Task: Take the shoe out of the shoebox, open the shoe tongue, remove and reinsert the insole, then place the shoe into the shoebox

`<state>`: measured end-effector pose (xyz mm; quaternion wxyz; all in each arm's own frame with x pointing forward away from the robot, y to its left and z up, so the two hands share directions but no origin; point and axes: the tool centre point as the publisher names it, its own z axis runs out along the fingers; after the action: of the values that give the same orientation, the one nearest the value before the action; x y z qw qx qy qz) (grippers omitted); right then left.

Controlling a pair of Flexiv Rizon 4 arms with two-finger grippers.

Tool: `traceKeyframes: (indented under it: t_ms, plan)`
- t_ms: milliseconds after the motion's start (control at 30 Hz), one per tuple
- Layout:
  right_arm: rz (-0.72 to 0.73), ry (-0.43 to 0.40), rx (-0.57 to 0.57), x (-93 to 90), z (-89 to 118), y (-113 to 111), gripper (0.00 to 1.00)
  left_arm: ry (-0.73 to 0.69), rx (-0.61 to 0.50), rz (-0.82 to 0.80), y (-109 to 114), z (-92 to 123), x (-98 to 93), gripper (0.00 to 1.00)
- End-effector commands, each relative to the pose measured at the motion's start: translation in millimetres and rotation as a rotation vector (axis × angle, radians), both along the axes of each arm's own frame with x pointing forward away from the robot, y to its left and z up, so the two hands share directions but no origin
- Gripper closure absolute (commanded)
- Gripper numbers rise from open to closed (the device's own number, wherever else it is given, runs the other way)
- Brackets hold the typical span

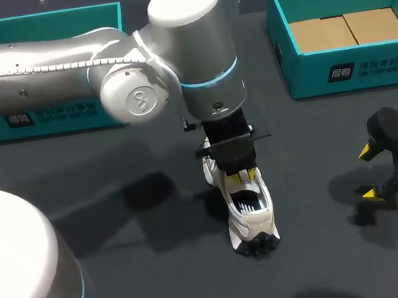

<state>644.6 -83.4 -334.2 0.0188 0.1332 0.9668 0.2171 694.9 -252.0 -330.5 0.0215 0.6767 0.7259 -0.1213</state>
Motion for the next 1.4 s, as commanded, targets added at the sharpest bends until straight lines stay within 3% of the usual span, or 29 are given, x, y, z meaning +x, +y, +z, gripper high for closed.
traceKeyframes:
  t_ms: [33,300,400,567,767,800,833,867,967,1333,1400]
  plan:
    - [-0.001,-0.003,-0.002,-2.7,0.7,0.0,0.0,-0.017,-0.003,0.004,10.5,5.2,-6.7,0.8]
    - [-0.001,-0.003,-0.002,-2.7,0.7,0.0,0.0,0.024,0.025,0.028,3.8,-34.9,-11.8,0.76]
    - [-0.001,-0.003,-0.002,-2.7,0.7,0.0,0.0,0.026,0.011,0.023,6.9,-28.0,-16.3,0.76]
    - [-0.001,-0.003,-0.002,-2.7,0.7,0.0,0.0,-0.009,-0.047,0.047,14.9,4.2,-20.5,0.75]
    - [-0.001,-0.003,-0.002,-2.7,0.7,0.0,0.0,-0.008,-0.058,0.102,23.1,38.5,-30.8,0.55]
    - [-0.001,-0.003,-0.002,-2.7,0.7,0.0,0.0,-0.017,-0.055,0.118,23.9,42.3,-32.2,0.45]
    - [-0.001,-0.003,-0.002,-2.7,0.7,0.0,0.0,-0.018,-0.053,0.139,25.1,46.3,-33.7,0.18]
    - [-0.001,-0.003,-0.002,-2.7,0.7,0.0,0.0,-0.014,-0.039,0.172,26.2,49.4,-34.2,0.0]
    - [-0.001,-0.003,-0.002,-2.7,0.7,0.0,0.0,-0.135,0.044,0.289,29.8,59.2,-29.3,0.0]
    - [-0.001,-0.003,-0.002,-2.7,0.7,0.0,0.0,-0.105,0.057,0.294,32.5,59.5,-35.0,0.0]
    - [-0.001,-0.003,-0.002,-2.7,0.7,0.0,0.0,-0.061,0.11,0.424,33.6,57.9,-44.0,0.0]
